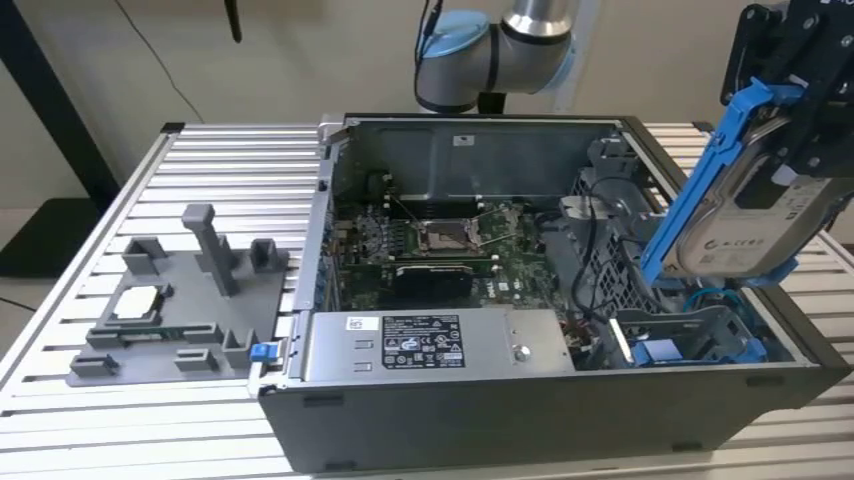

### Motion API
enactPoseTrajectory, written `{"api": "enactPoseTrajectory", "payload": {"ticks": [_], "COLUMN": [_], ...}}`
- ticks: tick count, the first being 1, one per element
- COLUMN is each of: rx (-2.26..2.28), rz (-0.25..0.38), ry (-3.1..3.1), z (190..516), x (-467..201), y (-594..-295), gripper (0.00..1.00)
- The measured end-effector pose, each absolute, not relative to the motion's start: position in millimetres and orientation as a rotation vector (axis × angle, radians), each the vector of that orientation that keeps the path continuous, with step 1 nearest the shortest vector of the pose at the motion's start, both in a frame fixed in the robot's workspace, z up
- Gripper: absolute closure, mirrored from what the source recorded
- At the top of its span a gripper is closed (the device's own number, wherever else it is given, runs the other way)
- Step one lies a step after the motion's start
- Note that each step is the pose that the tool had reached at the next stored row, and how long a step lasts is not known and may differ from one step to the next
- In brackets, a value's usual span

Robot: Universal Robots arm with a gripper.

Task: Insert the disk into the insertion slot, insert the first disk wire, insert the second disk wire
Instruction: 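Insert the disk into the insertion slot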

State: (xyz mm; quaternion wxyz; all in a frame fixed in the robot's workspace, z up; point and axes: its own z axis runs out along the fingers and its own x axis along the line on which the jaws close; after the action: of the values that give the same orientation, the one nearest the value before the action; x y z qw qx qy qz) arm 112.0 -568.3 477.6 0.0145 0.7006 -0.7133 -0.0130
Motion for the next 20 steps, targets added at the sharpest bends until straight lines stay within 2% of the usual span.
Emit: {"api": "enactPoseTrajectory", "payload": {"ticks": [20], "rx": [2.181], "rz": [-0.044], "ry": [-2.22], "z": [442], "x": [116], "y": [-577], "gripper": [1.0]}}
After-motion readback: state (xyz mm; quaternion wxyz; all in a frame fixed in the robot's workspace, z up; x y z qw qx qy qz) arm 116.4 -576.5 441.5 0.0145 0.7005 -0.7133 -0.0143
